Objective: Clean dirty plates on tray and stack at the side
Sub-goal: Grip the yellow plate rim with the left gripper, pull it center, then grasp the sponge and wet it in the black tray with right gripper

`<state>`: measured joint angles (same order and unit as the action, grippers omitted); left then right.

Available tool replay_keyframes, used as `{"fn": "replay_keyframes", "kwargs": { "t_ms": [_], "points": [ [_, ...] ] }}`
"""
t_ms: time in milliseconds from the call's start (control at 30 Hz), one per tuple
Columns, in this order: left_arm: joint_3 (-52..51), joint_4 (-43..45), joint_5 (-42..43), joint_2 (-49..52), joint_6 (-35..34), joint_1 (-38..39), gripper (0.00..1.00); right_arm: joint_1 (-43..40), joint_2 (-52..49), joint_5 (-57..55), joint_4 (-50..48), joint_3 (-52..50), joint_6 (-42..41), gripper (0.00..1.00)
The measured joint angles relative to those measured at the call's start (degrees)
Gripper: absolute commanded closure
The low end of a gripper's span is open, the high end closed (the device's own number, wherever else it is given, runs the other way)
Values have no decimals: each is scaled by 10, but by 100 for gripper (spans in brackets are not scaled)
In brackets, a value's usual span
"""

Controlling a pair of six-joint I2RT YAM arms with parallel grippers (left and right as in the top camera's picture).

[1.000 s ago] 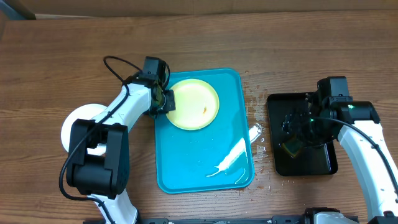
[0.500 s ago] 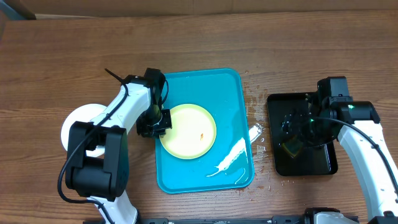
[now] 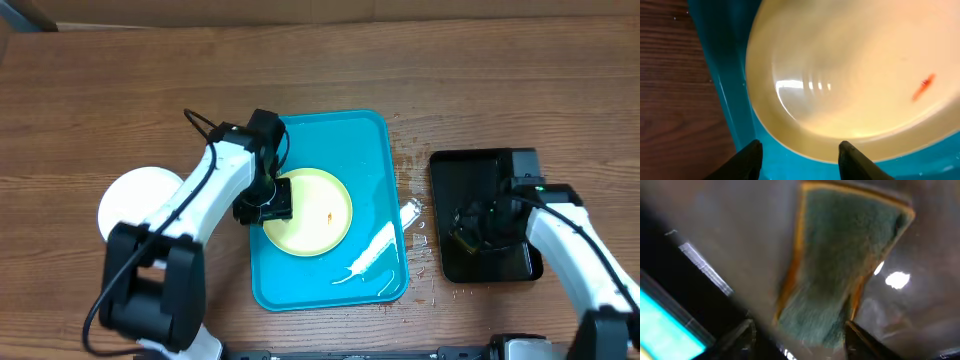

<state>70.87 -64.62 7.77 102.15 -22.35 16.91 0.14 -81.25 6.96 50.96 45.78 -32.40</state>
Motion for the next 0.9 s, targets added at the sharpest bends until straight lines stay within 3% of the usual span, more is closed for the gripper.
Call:
{"fn": "replay_keyframes", "kwargs": {
  "t_ms": [133,200,333,367,400,467,533,667,700,800,900],
  "points": [
    [0,-1,-1,-43,0,0,44,0,-44,-9,-28,-21,-29,90],
    [0,-1,-3,-59,2,0,44,0,-58,-10,-35,-21,-40,96],
    [0,-2,-3,-71,15,0,44,0,-60,-10,-19,-19,-43,96],
    [0,-1,-3,-71,16,0,44,0,-60,-10,-12,-18,-43,91],
    [0,-2,-3,-71,17,0,44,0,-59,-10,1,-15,-41,75],
    [0,-1,-3,-71,18,0,44,0,-57,-9,23,-7,-31,54],
    [0,-1,-3,-71,19,0,43,0,-51,-8,42,6,-10,46],
    [0,0,-3,-71,19,0,42,1,-25,11,55,45,45,47],
    [0,0,-3,-71,19,0,42,2,-21,21,52,50,61,55],
    [0,0,-3,-71,19,0,41,18,-16,56,40,55,115,63],
    [0,0,-3,-71,19,0,41,46,-16,72,29,55,145,64]
  ]
}}
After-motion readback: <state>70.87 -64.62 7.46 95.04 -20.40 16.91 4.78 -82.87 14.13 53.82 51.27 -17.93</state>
